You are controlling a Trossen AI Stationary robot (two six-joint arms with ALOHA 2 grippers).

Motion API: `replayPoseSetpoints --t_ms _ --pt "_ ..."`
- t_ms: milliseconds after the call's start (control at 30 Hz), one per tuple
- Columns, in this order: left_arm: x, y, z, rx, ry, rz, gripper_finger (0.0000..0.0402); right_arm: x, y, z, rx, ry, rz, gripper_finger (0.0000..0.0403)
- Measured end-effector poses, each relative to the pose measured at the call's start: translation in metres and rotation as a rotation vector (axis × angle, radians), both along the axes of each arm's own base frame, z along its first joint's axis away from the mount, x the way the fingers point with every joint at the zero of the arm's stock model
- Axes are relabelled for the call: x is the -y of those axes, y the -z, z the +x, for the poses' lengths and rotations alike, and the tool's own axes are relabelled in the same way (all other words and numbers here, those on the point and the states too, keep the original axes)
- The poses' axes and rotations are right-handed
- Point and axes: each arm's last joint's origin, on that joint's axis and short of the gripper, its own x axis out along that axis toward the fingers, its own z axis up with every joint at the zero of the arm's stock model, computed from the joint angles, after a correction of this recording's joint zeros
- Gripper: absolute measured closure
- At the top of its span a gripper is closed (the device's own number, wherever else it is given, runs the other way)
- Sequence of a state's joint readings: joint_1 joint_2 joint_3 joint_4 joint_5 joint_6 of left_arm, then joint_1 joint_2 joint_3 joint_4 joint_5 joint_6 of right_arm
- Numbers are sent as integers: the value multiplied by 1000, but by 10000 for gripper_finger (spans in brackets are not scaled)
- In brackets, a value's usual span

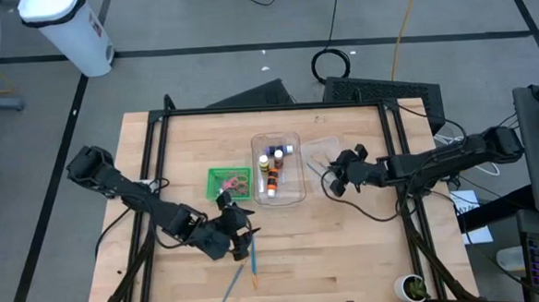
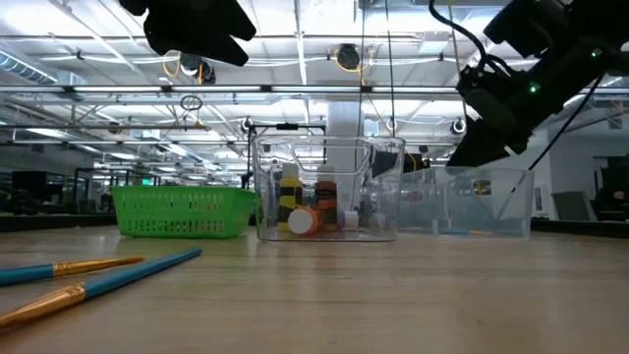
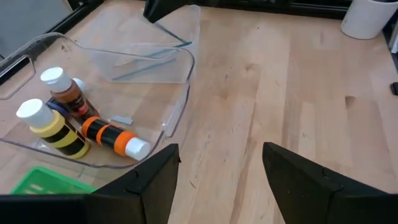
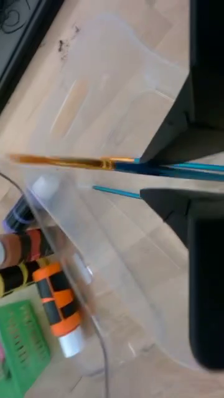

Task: Pick & Place Paint Supplies
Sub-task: Put the blue paint brush into the white bin

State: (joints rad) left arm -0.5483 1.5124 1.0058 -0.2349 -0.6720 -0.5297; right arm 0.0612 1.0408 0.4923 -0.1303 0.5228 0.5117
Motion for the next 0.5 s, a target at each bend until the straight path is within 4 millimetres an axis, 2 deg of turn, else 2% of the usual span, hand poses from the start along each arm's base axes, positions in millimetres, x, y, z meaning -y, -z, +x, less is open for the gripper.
replayPoseSetpoints --t_ms 200,300,400,500 --pt "-3 0 2 -2 -8 -6 163 0 -6 5 80 -4 2 234" --pt "-1 1 2 -19 24 -67 163 -2 -10 9 139 -63 34 189" --pt "3 2 1 -57 90 -166 163 -5 -18 15 224 -162 66 160" --pt "11 7 -3 -117 143 -263 163 -11 -29 21 333 -270 72 147"
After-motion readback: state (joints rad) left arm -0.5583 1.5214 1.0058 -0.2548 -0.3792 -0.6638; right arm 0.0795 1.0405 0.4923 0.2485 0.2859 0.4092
